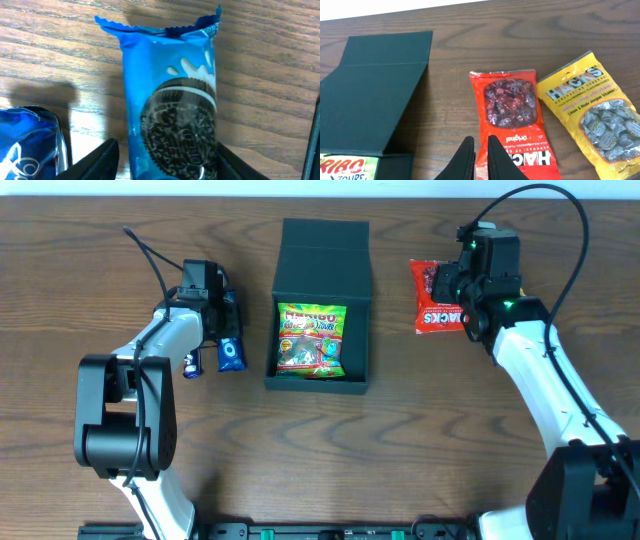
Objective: Pack container
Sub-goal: 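Reach left gripper to the blue Oreo pack and grasp it, then carry the Oreo pack right and lower it into the box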
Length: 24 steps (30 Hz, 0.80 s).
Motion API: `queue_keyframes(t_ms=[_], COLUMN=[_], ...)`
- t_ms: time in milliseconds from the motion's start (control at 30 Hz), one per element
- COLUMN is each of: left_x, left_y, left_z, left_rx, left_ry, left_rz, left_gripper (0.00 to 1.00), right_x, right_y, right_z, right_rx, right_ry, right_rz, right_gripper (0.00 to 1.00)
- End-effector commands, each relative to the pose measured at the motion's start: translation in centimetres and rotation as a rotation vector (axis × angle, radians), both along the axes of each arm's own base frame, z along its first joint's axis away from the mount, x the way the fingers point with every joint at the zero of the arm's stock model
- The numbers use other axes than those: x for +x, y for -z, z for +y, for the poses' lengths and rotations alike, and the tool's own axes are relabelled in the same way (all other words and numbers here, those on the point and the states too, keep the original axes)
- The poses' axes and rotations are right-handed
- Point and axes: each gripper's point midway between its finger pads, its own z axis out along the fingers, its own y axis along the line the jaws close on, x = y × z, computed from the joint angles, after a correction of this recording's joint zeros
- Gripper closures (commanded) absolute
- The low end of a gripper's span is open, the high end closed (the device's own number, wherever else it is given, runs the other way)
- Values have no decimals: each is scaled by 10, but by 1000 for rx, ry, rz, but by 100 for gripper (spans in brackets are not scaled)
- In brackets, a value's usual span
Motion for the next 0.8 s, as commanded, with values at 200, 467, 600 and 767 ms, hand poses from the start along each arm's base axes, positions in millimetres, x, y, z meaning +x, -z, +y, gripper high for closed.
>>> queue_keyframes(t_ms=[200,467,600,767], left_x=[5,10,29,36], left_y=[1,-22,-73,-117], left_z=[4,-7,-36,-82], left_rx=[16,-4,2,17], left_ry=[-18,-38,19,104], left_rz=[-4,4,-75,-131], left_gripper=[63,73,73,75], right_x=[4,3,3,2], right_y=[-4,-1,-2,-1], right_z=[-15,-52,-58,-66], right_rx=[6,6,6,6], right_ry=[42,121,133,151], right_rz=[-15,0,-1,0], right_gripper=[85,85,84,84])
